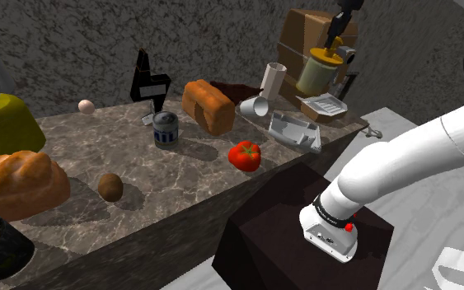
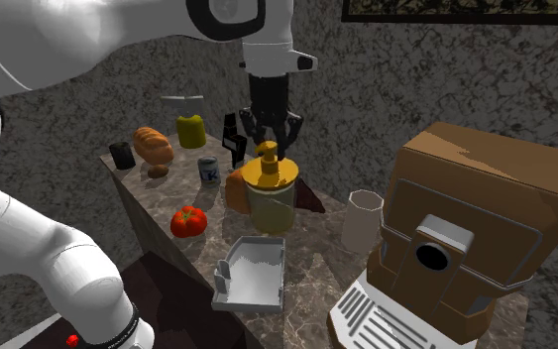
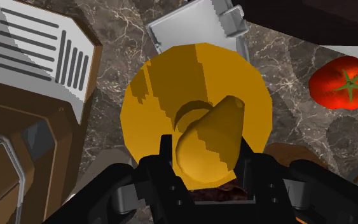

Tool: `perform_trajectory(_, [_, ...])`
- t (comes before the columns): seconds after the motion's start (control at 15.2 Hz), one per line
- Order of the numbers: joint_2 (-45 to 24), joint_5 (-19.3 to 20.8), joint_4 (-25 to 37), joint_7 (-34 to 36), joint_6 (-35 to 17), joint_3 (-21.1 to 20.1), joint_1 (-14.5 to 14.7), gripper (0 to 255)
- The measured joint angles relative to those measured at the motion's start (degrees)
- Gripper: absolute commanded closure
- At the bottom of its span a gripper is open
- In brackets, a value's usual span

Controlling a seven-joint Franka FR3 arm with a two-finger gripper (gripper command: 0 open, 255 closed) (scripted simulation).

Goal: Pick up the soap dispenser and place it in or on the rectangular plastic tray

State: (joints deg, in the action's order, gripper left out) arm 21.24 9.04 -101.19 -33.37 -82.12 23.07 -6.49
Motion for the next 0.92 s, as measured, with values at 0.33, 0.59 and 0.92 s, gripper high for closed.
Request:
perform_trajectory(0.33, [7.96, 1.13, -4.87, 3.92, 3.29, -4.06, -0.25, 255])
perform_trajectory(0.59, [9.81, 1.52, -8.97, 4.50, 1.10, -4.28, -0.51, 255])
perform_trajectory(0.92, [11.33, 1.93, -14.07, 5.00, -2.46, -4.14, -0.78, 255])
